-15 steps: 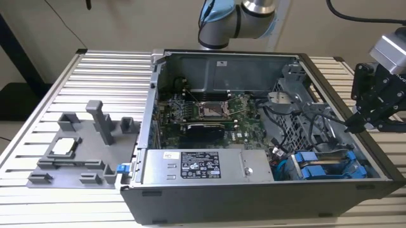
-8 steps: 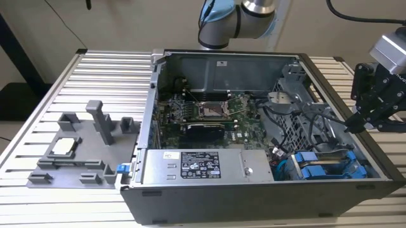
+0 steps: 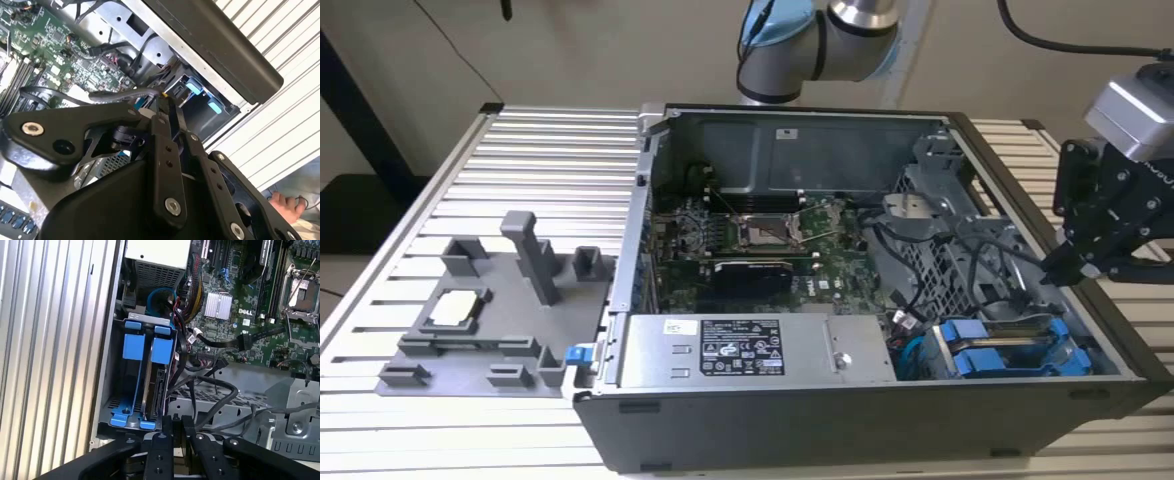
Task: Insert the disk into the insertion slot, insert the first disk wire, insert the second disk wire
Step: 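Insert the first disk wire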
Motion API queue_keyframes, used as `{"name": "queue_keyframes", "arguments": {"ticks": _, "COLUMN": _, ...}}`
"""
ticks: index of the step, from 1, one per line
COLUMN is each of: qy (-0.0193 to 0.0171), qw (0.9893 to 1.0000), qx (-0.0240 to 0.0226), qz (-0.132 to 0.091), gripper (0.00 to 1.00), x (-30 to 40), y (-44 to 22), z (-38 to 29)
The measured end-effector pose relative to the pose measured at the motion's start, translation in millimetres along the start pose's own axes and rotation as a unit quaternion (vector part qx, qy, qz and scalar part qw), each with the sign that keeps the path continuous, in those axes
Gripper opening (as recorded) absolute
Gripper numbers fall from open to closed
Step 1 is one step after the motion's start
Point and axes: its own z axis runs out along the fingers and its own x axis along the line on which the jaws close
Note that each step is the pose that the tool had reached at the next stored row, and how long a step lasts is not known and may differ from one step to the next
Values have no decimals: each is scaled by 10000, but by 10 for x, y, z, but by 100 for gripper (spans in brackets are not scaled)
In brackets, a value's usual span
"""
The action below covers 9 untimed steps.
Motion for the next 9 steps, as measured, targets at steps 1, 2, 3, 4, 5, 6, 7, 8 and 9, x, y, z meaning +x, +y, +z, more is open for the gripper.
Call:
{"name": "queue_keyframes", "arguments": {"ticks": 1, "qy": 12, "qw": 10000, "qx": 15, "qz": 21, "gripper": 19, "x": -1, "y": 9, "z": 10}}
{"name": "queue_keyframes", "arguments": {"ticks": 2, "qy": 22, "qw": 10000, "qx": 28, "qz": 49, "gripper": 19, "x": 0, "y": 14, "z": 20}}
{"name": "queue_keyframes", "arguments": {"ticks": 3, "qy": 31, "qw": 9999, "qx": 40, "qz": 93, "gripper": 19, "x": 1, "y": 15, "z": 31}}
{"name": "queue_keyframes", "arguments": {"ticks": 4, "qy": 36, "qw": 9999, "qx": 47, "qz": 158, "gripper": 19, "x": 2, "y": 14, "z": 43}}
{"name": "queue_keyframes", "arguments": {"ticks": 5, "qy": 38, "qw": 9997, "qx": 55, "qz": 236, "gripper": 19, "x": 3, "y": 15, "z": 57}}
{"name": "queue_keyframes", "arguments": {"ticks": 6, "qy": 38, "qw": 9995, "qx": 62, "qz": 321, "gripper": 19, "x": 5, "y": 16, "z": 73}}
{"name": "queue_keyframes", "arguments": {"ticks": 7, "qy": 40, "qw": 9992, "qx": 69, "qz": 393, "gripper": 19, "x": 5, "y": 16, "z": 86}}
{"name": "queue_keyframes", "arguments": {"ticks": 8, "qy": 43, "qw": 9990, "qx": 73, "qz": 450, "gripper": 19, "x": 6, "y": 20, "z": 99}}
{"name": "queue_keyframes", "arguments": {"ticks": 9, "qy": 60, "qw": 9989, "qx": 73, "qz": 469, "gripper": 19, "x": 5, "y": 26, "z": 110}}
